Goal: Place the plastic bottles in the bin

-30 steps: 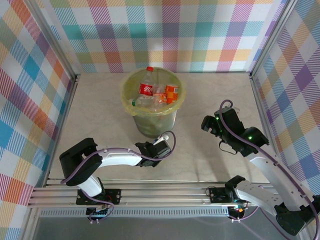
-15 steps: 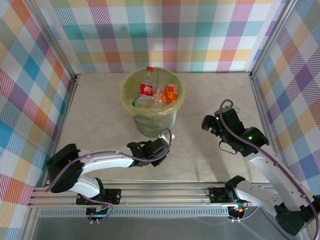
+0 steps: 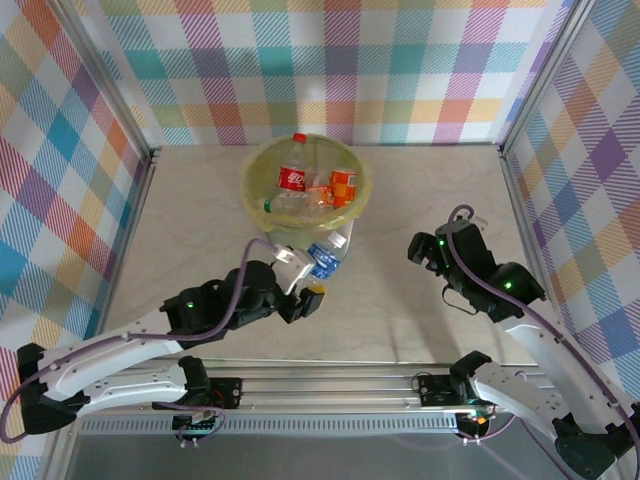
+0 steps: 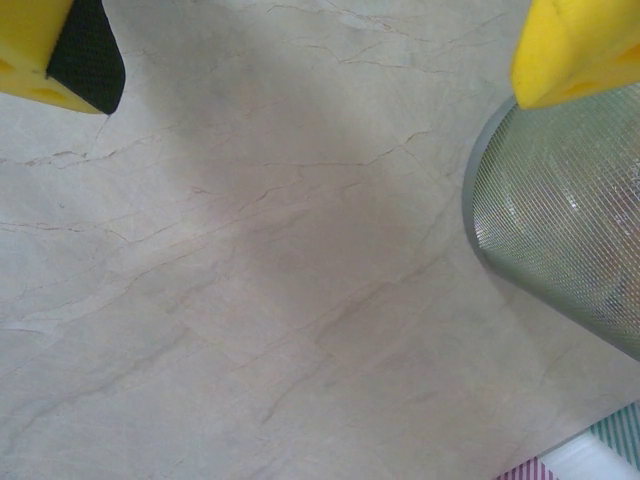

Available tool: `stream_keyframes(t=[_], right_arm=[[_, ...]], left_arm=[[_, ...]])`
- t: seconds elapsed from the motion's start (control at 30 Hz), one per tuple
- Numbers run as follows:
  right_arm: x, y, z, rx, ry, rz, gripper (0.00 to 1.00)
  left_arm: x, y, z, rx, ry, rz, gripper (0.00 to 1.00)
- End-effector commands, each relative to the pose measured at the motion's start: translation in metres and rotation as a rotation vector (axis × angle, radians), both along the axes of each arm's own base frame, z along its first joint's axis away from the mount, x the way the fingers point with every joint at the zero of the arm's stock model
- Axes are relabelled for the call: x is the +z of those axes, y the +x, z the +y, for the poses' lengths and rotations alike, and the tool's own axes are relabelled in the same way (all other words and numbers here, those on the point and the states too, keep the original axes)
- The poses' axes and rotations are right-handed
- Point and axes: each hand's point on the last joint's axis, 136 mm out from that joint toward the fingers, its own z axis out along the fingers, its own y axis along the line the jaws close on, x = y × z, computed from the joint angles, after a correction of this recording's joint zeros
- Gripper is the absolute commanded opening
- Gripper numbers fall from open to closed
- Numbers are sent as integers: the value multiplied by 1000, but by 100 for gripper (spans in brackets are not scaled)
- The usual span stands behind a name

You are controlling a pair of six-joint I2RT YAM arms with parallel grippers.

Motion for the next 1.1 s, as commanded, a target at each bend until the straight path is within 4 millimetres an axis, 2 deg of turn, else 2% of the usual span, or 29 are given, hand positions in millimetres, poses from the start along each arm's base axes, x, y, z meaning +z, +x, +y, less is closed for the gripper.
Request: stream_keyframes(t=[0.0, 0.2, 0.4, 0.53, 0.77, 0.97, 1.07], right_arm=[[3, 2, -3, -19, 8, -24, 100], [2, 2, 0, -5, 19, -21, 100], [0, 0, 2, 6, 22, -15, 100], [-2, 0, 4, 14, 28, -13, 100], [-2, 1, 4, 17, 29, -14, 100], [-2, 3, 6, 21, 26, -14, 100], [-1, 4, 6, 22, 23, -14, 100]], left_arm=[[55, 2, 6, 2, -107, -71, 54], [112, 42, 33, 162, -146, -156, 54], [141, 92, 56, 274, -176, -145, 54], [145, 125, 61, 313, -161, -109, 54], [134, 179, 78, 383, -159, -44, 54], [110, 212, 85, 410, -129, 22, 55], [101, 221, 91, 427, -114, 39, 56]])
